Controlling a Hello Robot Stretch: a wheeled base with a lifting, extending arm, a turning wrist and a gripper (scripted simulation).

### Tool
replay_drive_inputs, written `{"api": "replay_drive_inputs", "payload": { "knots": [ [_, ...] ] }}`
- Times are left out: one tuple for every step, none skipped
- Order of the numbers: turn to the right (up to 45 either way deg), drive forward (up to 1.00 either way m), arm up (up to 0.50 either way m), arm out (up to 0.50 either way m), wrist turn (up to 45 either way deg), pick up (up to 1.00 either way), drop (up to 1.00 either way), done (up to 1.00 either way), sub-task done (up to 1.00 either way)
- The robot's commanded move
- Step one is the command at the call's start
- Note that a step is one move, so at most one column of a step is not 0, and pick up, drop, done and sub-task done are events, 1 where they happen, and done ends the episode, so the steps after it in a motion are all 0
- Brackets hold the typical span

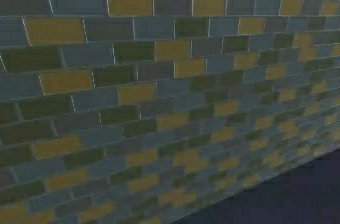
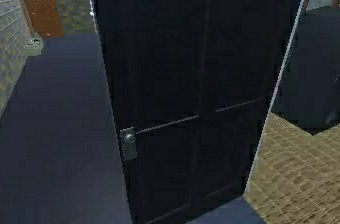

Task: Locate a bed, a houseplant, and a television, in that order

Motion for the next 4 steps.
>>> {"api": "replay_drive_inputs", "payload": {
  "knots": [
    [45.0,0.0,0.0,0.0,0.0,0.0,0.0,0.0,0.0],
    [0.0,0.9,0.0,0.0,0.0,0.0,0.0,0.0,0.0],
    [21.0,0.0,0.0,0.0,0.0,0.0,0.0,0.0,0.0],
    [0.0,1.0,0.0,0.0,0.0,0.0,0.0,0.0,0.0]
  ]
}}
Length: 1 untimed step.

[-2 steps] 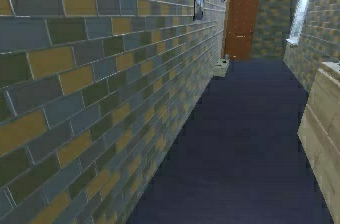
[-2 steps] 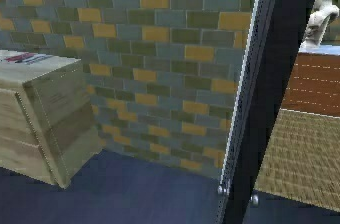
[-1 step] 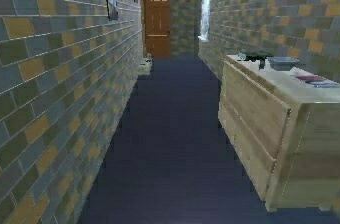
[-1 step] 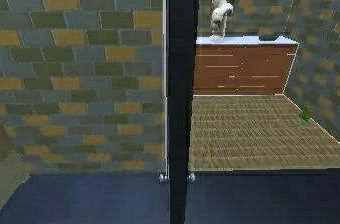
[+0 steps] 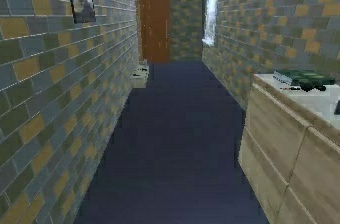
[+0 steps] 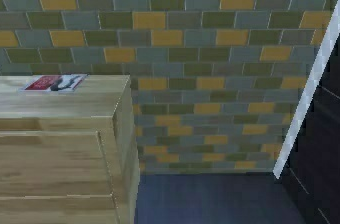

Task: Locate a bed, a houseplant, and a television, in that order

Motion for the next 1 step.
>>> {"api": "replay_drive_inputs", "payload": {
  "knots": [
    [0.0,1.0,0.0,0.0,0.0,0.0,0.0,0.0,0.0]
  ]
}}
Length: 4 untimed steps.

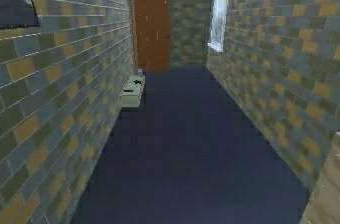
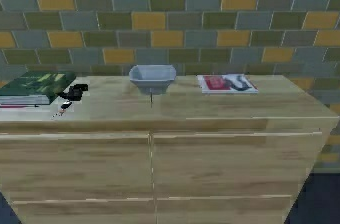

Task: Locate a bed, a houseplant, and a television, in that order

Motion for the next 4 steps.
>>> {"api": "replay_drive_inputs", "payload": {
  "knots": [
    [0.0,1.0,0.0,0.0,0.0,0.0,0.0,0.0,0.0],
    [0.0,1.0,0.0,0.0,0.0,0.0,0.0,0.0,0.0],
    [0.0,0.9,0.0,0.0,0.0,0.0,0.0,0.0,0.0],
    [0.0,1.0,0.0,0.0,0.0,0.0,0.0,0.0,0.0]
  ]
}}
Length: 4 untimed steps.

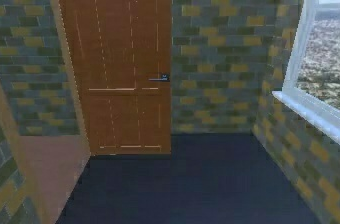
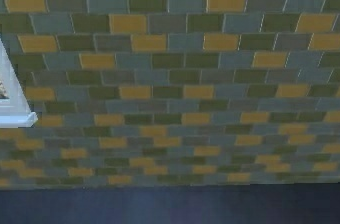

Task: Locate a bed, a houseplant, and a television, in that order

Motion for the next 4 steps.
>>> {"api": "replay_drive_inputs", "payload": {
  "knots": [
    [-3.0,0.0,0.0,0.0,0.0,0.0,0.0,0.0,0.0],
    [0.0,0.6,0.0,0.0,0.0,0.0,0.0,0.0,0.0],
    [-24.0,0.0,0.0,0.0,0.0,0.0,0.0,0.0,0.0],
    [0.0,0.3,0.0,0.0,0.0,0.0,0.0,0.0,0.0]
  ]
}}
